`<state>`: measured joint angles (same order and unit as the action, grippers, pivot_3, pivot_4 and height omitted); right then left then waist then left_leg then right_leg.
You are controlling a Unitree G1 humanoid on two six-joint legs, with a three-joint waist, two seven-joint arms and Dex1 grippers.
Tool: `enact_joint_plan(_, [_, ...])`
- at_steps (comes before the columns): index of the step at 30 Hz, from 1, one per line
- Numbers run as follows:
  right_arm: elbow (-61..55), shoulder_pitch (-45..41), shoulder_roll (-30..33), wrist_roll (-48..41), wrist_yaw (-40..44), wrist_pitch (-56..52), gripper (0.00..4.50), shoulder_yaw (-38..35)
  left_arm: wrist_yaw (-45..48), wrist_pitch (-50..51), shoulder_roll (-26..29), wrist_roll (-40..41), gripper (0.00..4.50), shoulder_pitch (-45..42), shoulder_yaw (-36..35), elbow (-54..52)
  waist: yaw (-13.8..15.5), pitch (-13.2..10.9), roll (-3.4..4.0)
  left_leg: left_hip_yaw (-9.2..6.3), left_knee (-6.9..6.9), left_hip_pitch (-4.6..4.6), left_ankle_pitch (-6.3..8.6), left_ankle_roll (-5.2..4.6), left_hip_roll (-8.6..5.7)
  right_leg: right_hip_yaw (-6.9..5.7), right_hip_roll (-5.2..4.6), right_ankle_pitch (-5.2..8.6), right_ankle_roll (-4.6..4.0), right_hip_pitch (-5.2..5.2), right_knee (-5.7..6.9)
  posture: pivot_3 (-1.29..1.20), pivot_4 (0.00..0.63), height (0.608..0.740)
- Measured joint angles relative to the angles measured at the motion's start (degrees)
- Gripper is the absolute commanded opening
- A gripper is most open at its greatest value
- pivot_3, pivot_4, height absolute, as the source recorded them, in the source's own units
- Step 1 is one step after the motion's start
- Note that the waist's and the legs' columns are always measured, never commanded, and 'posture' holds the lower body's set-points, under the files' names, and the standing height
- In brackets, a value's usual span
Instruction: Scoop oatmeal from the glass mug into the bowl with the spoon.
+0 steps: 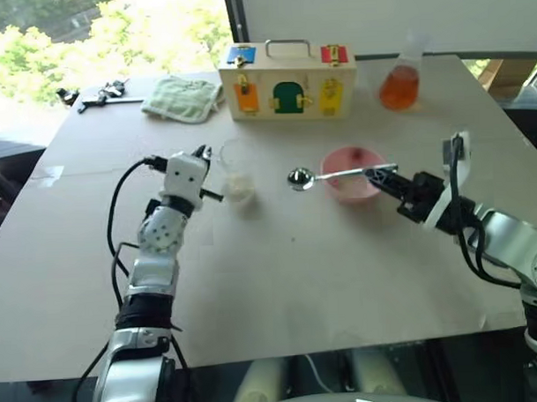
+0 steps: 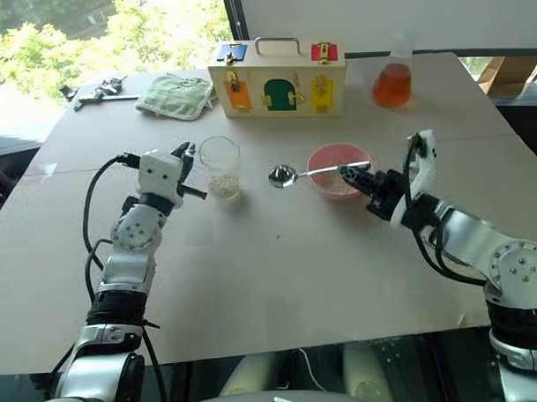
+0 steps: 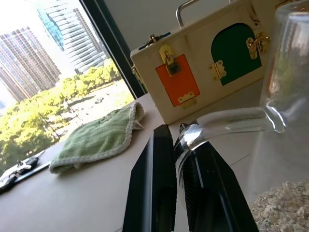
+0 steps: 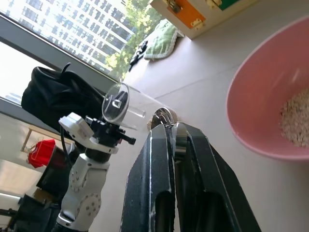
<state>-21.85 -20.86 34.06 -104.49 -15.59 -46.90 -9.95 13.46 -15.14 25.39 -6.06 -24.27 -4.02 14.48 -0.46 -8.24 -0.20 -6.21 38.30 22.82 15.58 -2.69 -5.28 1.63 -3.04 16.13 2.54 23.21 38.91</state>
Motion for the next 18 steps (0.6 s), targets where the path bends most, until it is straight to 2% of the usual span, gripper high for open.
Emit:
enact_joint_plan(3, [1.56, -5.83, 0.78, -1.68, -2.60, 0.51, 0.00, 0.21, 0.04, -0.48, 0.37, -5.29, 0.05, -1.73, 3.98, -2.36, 0.19, -0.01, -0.01, 0.00, 0.00, 0.08, 0.00, -0.01, -0.03, 0.00, -0.03, 0.00, 0.00, 0.03, -0.04, 0.00, 0.150, 0.740])
enact_joint_plan(8, [2.56, -9.45, 1.41, -2.87, -4.73, 0.76, 0.00, 1.02, 0.63, -0.23, 0.40, -9.66, 0.05, -4.76, 7.73, -2.85, -0.17, -0.01, -0.01, 0.01, -0.02, 0.18, 0.00, -0.01, -0.02, 0.02, -0.03, 0.00, 0.00, 0.14, -0.03, 0.00, 0.150, 0.740])
enact_joint_plan(18, [3.58, -11.98, 5.31, -1.18, -4.79, -2.82, 0.00, 4.79, 3.88, 5.09, 0.30, -10.37, 0.05, -8.68, 9.57, -2.60, -0.31, -0.01, -0.01, 0.03, 0.02, 0.33, -0.01, -0.01, -0.01, 0.02, -0.03, 0.00, 0.00, 0.27, 0.00, 0.00, 0.150, 0.740])
